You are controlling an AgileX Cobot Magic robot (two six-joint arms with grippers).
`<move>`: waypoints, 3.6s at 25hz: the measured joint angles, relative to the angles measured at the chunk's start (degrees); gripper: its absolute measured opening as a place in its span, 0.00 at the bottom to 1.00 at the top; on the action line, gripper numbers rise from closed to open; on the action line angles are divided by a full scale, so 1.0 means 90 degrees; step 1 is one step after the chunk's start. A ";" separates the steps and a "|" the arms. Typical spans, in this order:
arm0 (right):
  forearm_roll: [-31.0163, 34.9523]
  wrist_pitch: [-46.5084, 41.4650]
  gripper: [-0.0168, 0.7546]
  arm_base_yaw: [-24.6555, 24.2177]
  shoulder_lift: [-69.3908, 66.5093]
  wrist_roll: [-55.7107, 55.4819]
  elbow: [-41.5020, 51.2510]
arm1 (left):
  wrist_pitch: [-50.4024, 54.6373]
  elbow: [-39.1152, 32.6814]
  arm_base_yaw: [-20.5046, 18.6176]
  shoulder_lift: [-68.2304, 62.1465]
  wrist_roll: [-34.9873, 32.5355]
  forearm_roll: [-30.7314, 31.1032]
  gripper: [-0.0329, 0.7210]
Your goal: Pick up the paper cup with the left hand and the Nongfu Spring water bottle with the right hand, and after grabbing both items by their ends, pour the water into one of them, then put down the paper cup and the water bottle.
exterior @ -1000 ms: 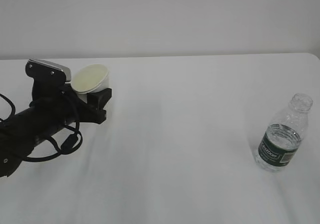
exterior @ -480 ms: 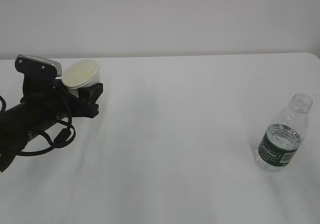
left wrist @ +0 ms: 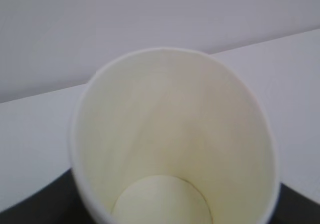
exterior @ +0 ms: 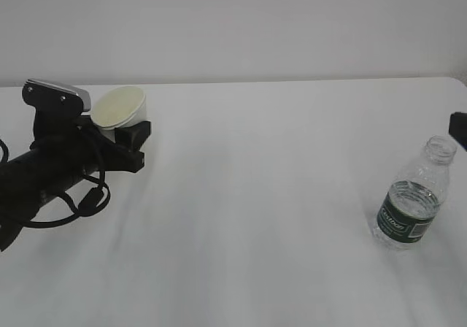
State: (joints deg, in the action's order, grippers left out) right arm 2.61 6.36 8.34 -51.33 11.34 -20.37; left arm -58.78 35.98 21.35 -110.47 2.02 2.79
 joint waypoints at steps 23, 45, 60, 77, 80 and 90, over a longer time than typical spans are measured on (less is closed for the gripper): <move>-0.0738 0.3419 0.78 0.0000 -0.0791 -0.0752 0.2308 | 0.0052 0.0000 0.0000 0.0044 0.0000 0.0454 0.64; -0.1093 0.6499 0.78 0.0000 -0.4796 -0.0933 0.2308 | 0.0075 0.0000 0.0000 0.0219 0.0000 0.0518 0.62; -0.0898 0.6584 0.78 0.0000 -0.5263 -0.0933 0.2159 | 0.0075 0.0000 0.0000 0.0258 0.0000 0.0524 0.62; -0.0807 0.6621 0.78 0.0000 -0.5603 -0.0933 0.1754 | 0.0036 0.0000 0.0000 0.0258 0.0000 0.0598 0.62; -0.0807 0.6621 0.78 0.0000 -0.5938 -0.0933 0.1670 | 0.0023 0.0000 0.0000 0.0258 0.0000 0.0598 0.62; -0.0878 0.6621 0.78 0.0000 -0.6440 -0.0920 0.1138 | 0.0014 0.0000 0.0000 0.0258 0.0000 0.0604 0.62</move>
State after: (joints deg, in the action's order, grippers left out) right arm -5.29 65.95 8.34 -109.29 3.06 -10.13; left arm -58.66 35.98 21.35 -108.15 2.02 8.22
